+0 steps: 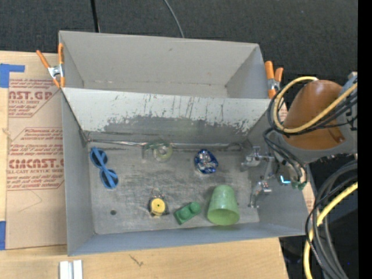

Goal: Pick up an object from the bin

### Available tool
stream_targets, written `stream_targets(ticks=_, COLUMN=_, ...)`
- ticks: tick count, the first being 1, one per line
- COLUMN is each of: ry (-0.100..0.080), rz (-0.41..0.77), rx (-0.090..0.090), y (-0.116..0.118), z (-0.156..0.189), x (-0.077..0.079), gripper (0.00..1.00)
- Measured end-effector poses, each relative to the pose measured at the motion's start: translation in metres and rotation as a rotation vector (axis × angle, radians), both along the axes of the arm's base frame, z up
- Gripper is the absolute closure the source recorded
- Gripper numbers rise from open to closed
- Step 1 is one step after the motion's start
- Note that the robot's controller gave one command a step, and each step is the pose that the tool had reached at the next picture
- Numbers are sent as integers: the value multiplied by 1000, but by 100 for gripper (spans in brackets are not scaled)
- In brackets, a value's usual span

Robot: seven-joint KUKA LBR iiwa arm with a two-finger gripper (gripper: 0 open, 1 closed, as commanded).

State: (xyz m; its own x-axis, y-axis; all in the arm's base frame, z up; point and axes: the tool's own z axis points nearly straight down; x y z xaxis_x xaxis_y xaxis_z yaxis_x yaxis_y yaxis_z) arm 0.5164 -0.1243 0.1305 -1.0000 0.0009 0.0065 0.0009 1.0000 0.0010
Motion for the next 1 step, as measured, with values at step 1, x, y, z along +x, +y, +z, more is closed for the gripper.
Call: stream_targets(ticks=1, ry=-11, rz=278, rx=-1, y=41, z=-56, x=-17, gripper=0)
